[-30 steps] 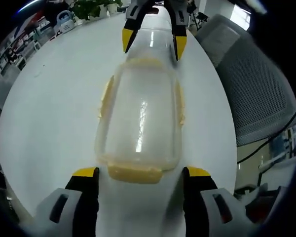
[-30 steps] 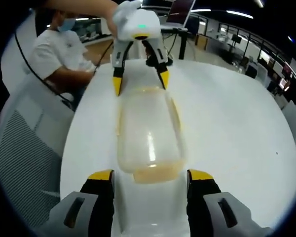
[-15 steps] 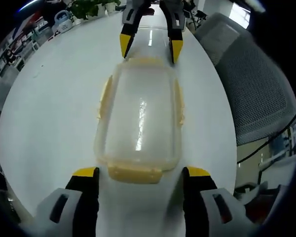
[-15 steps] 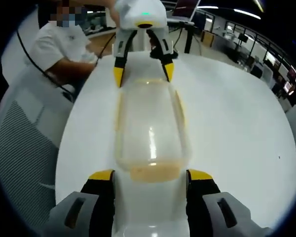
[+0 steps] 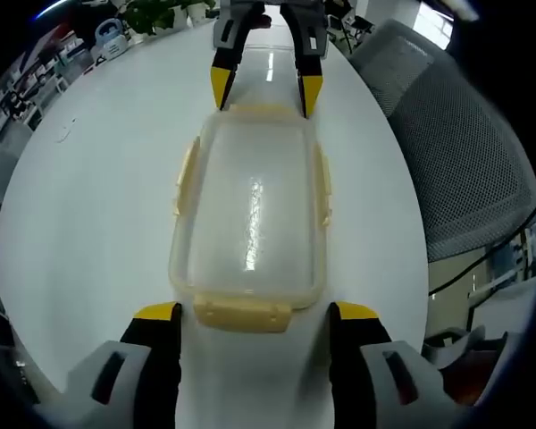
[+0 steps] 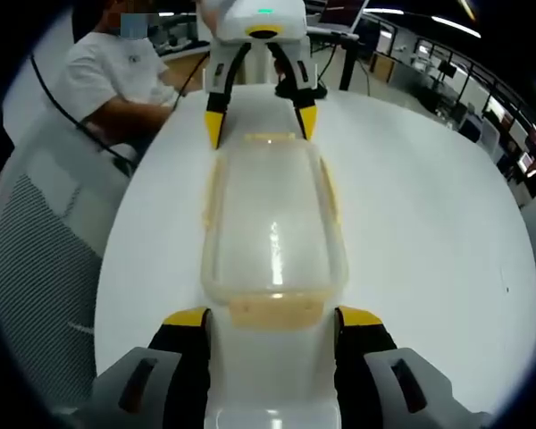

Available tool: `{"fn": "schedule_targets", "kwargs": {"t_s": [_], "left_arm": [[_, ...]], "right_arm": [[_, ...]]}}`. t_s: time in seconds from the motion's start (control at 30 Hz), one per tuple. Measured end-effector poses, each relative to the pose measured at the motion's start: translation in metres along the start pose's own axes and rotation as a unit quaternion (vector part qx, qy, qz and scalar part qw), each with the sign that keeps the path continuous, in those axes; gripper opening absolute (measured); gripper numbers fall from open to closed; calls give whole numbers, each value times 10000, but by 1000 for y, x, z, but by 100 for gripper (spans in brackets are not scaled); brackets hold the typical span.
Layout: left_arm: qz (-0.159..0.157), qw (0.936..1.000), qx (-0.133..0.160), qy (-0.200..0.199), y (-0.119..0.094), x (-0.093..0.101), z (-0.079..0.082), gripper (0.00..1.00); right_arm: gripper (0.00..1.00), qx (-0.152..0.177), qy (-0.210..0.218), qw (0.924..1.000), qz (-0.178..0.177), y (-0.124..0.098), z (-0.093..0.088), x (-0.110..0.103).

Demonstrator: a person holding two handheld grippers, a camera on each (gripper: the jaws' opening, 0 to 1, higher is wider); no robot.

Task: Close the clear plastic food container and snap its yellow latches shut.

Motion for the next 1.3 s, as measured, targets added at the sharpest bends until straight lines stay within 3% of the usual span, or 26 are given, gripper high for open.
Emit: {"fn": "schedule_targets", "kwargs": {"t_s": [0.27,0.6,0.8,0.93,1.3], "left_arm": [[9,10000,27,-27,0,-1,1,64],[-1,9999,117,-16,-1,-2,1,54],[-58,9999,72,108,-2,0,0,49],[-80,9999,-5,153,-3,0,-1,40],[-63,9999,-15,126,-2,0,-1,40]], "right_arm": [[53,-12,-22,10000,23,4,1,-1],[40,-72,52,9999,68,5,2,-1],[40,-132,-23,9998,121,5,2,0],[40,-171,-64,9997,143,5,1,0],[40,-180,-74,9997,154,5,1,0]]}}
Point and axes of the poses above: the point that each gripper's makers call its tool centre point, and the gripper's own axes: y roughly forward along the fingers, x roughly to its right, z roughly out of its top, the point moved 4 cm from there along -y, roughly backward along the fingers, and after that the axes turned 7 degrees about -z, right-handed, at the moved point
